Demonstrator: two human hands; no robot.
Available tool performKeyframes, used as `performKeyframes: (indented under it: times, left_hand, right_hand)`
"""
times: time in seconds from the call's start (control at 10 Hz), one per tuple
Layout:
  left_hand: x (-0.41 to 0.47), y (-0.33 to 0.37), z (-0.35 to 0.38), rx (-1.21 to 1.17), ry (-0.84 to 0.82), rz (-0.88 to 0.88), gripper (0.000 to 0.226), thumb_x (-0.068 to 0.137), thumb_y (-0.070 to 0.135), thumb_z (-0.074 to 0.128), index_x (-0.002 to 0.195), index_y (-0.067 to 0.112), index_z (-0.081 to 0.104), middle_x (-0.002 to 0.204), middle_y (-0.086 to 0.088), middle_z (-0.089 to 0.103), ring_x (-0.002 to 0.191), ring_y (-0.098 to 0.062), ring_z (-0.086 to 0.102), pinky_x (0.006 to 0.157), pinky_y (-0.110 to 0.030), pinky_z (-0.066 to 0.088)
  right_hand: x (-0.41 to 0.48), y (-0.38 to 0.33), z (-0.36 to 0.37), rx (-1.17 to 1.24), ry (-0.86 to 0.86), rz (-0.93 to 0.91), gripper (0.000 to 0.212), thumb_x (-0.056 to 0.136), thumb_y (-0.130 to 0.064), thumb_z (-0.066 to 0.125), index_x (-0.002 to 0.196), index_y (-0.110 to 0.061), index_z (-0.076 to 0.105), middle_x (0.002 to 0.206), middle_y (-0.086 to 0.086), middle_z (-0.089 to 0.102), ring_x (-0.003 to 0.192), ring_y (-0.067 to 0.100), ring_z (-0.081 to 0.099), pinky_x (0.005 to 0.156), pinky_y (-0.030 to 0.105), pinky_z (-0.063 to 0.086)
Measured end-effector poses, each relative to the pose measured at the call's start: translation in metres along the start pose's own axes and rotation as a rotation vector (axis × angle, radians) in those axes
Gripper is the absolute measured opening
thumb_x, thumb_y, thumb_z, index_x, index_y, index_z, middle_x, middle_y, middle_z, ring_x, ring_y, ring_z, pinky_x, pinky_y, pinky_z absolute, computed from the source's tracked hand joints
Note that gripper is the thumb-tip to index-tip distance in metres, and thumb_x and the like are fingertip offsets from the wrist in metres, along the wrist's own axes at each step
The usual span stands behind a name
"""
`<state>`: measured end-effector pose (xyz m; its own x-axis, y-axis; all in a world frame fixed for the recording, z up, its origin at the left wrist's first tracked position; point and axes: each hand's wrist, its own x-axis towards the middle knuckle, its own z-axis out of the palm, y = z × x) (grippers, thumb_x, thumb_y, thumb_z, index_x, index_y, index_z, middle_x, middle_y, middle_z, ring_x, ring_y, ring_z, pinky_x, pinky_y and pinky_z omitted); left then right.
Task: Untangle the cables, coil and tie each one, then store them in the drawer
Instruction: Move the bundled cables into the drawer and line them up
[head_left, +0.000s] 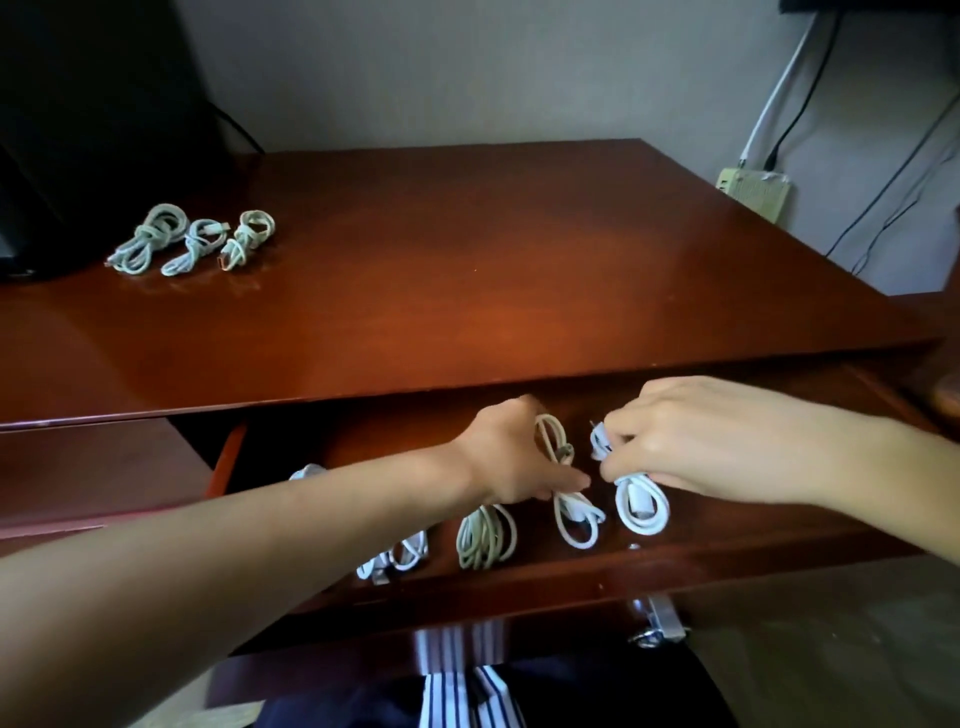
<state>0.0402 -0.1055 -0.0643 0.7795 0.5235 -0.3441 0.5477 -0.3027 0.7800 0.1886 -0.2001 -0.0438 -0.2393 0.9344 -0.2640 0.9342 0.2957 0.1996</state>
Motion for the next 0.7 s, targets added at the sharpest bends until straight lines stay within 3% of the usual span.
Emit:
performKeyframes:
  times: [0.1,0.2,0.3,0.4,0.5,0.6,0.7]
  left_hand:
    - [0.006,0.003,-0.003,0.177,-0.041,0.057,0.058,0.079,0.024,0.077,0.122,0.01,0.042,0.099,-0.011,0.068,0.065,-0.014,0.064,0.064,-0.024,0.055]
    - [0.008,0.009,-0.01,0.286,-0.119,0.131,0.06,0.084,0.025,0.072,0.132,0.01,0.04,0.091,-0.005,0.066,0.056,-0.005,0.058,0.048,-0.009,0.044]
    - [0.009,0.013,-0.008,0.211,-0.261,0.108,0.05,0.088,0.019,0.067,0.131,0.008,0.044,0.07,0.001,0.058,0.045,0.0,0.054,0.047,-0.009,0.043]
    - [0.01,0.013,-0.005,0.316,-0.272,0.107,0.056,0.09,0.024,0.065,0.137,0.012,0.038,0.072,-0.003,0.059,0.058,-0.011,0.056,0.05,-0.016,0.043]
    - [0.009,0.013,-0.007,0.451,-0.214,0.13,0.066,0.089,0.034,0.064,0.143,0.016,0.03,0.109,-0.009,0.061,0.079,-0.021,0.063,0.061,-0.021,0.048]
    - [0.003,0.016,-0.011,0.656,-0.118,0.247,0.069,0.091,0.041,0.06,0.147,0.019,0.025,0.138,-0.008,0.042,0.119,-0.025,0.051,0.087,-0.024,0.04]
    - [-0.013,0.023,-0.017,0.833,-0.139,0.321,0.062,0.093,0.047,0.053,0.144,0.021,0.029,0.136,-0.004,0.041,0.119,-0.023,0.049,0.087,-0.027,0.04]
  right_hand:
    - [-0.017,-0.005,0.011,-0.141,0.151,-0.024,0.034,0.051,-0.003,0.085,0.068,-0.027,0.066,0.062,-0.008,0.049,0.05,0.013,0.05,0.054,0.026,0.049]
    - [-0.011,-0.008,0.021,-0.162,0.139,-0.098,0.039,0.042,-0.005,0.087,0.063,-0.026,0.062,0.064,-0.008,0.051,0.053,0.014,0.053,0.054,0.026,0.049]
    - [-0.011,-0.005,0.02,-0.167,0.122,-0.108,0.04,0.041,-0.006,0.087,0.067,-0.027,0.063,0.065,-0.008,0.053,0.055,0.013,0.055,0.056,0.026,0.051]
    - [-0.011,-0.009,0.011,-0.068,0.032,-0.095,0.044,0.064,-0.008,0.079,0.098,-0.032,0.066,0.086,-0.008,0.057,0.077,0.013,0.06,0.075,0.03,0.051]
    - [-0.004,-0.002,0.002,-0.001,-0.167,0.023,0.036,0.094,-0.019,0.051,0.127,-0.033,0.051,0.105,-0.005,0.052,0.106,0.019,0.055,0.095,0.037,0.04]
    - [0.004,0.015,0.009,-0.009,-0.093,-0.013,0.019,0.09,-0.027,0.053,0.108,-0.03,0.059,0.09,-0.003,0.056,0.088,0.024,0.059,0.072,0.038,0.047]
    - [0.002,0.02,0.003,-0.015,0.078,-0.007,0.015,0.084,-0.029,0.055,0.097,-0.036,0.06,0.084,-0.01,0.06,0.074,0.016,0.057,0.063,0.031,0.045]
